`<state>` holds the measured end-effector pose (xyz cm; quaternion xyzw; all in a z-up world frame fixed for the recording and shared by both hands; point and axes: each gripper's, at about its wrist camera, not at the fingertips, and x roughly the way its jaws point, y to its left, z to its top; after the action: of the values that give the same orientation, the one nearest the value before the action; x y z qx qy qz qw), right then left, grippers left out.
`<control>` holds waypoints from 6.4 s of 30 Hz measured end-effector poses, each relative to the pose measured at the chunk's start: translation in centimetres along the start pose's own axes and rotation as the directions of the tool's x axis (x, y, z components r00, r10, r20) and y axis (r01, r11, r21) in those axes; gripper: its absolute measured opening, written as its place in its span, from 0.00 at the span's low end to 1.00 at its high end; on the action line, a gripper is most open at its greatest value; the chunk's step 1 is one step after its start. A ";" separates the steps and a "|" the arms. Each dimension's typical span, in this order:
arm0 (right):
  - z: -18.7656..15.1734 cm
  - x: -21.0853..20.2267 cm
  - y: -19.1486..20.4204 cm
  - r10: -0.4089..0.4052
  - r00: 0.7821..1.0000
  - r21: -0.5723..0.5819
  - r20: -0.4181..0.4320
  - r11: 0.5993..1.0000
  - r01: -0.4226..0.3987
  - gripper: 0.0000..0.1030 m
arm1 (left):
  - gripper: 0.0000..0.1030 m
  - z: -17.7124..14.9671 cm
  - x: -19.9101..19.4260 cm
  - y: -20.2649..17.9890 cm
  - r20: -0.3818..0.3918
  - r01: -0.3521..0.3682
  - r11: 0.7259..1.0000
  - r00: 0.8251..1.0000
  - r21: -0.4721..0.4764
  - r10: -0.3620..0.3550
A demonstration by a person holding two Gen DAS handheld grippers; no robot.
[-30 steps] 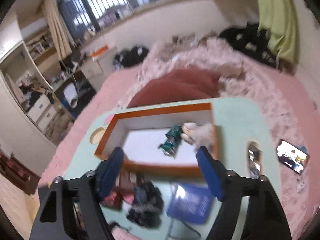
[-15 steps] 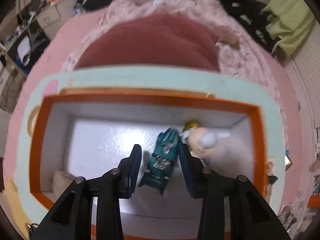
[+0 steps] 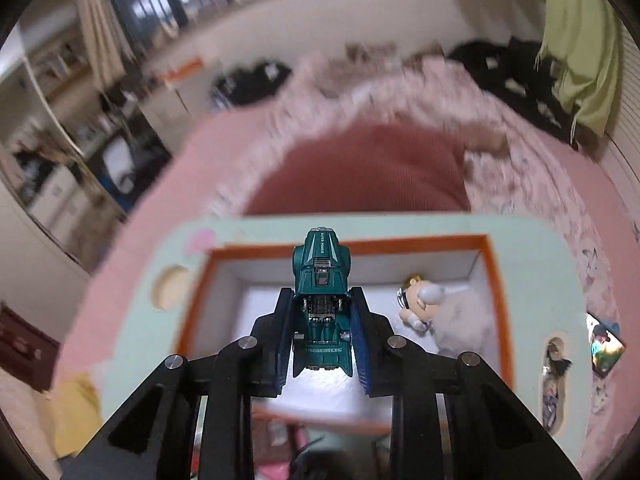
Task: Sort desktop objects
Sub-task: 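Reach into the orange box and grasp the green toy car with the right tool, then lift the green toy car out and set it beside the black bag, then reach the left tool into the orange box toward the figurine keychain, then close the left tool on the white-headed figurine keychain and lift, then carry the figurine out and set it beside the brown carton, then reach into the orange box and grasp the white fur ball with the right tool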
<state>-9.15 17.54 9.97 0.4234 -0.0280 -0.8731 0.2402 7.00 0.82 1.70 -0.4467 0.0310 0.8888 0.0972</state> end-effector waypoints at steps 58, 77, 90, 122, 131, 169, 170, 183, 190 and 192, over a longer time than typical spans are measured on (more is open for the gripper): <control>-20.6 -3.7 -3.5 -0.239 0.966 -0.125 0.099 0.960 0.250 1.00 | 1.00 -0.5 -0.4 1.0 0.025 -0.048 0.997 0.998 -0.067 0.050; -20.2 -3.9 -2.8 -0.237 0.966 -0.124 0.104 0.960 0.249 1.00 | 0.48 22.0 7.8 -4.8 -0.171 0.132 0.987 0.974 -0.092 -0.146; -20.1 -3.8 -2.6 -0.232 0.967 -0.123 0.109 0.962 0.244 1.00 | 0.38 23.1 17.0 -6.2 -0.329 -0.054 0.984 0.944 -0.171 -0.005; -20.1 -3.7 -2.8 -0.230 0.967 -0.124 0.110 0.962 0.243 1.00 | 0.37 9.3 1.2 -2.4 -0.015 0.187 0.982 0.982 -0.025 -0.187; -20.1 -3.7 -2.8 -0.230 0.967 -0.124 0.111 0.962 0.243 1.00 | 0.56 8.1 0.9 -2.0 0.015 0.148 0.989 0.989 -0.029 -0.147; -20.1 -3.7 -2.9 -0.232 0.966 -0.121 0.111 0.962 0.245 1.00 | 1.00 -1.2 0.8 1.2 0.009 -0.041 0.998 0.999 -0.043 0.041; -20.1 -3.7 -2.8 -0.232 0.966 -0.121 0.111 0.962 0.245 1.00 | 1.00 -1.3 0.8 1.2 0.009 -0.041 0.998 0.999 -0.043 0.042; -20.1 -3.7 -2.9 -0.234 0.966 -0.118 0.112 0.962 0.247 1.00 | 1.00 -1.3 0.8 1.3 0.010 -0.041 0.998 0.999 -0.042 0.041; -19.2 -6.8 -3.8 -0.218 0.959 -0.082 0.180 0.968 0.236 0.72 | 1.00 -1.2 0.6 1.4 0.009 -0.038 0.998 0.999 -0.044 0.039; -17.1 -8.7 -4.3 -0.232 0.946 -0.080 0.226 0.964 0.255 0.61 | 1.00 -1.2 0.6 1.4 0.008 -0.038 0.998 0.999 -0.044 0.039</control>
<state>6.58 27.79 4.23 0.3133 0.0461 -0.9368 0.1485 7.28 -0.64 0.42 -0.4441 0.0197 0.8930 0.0704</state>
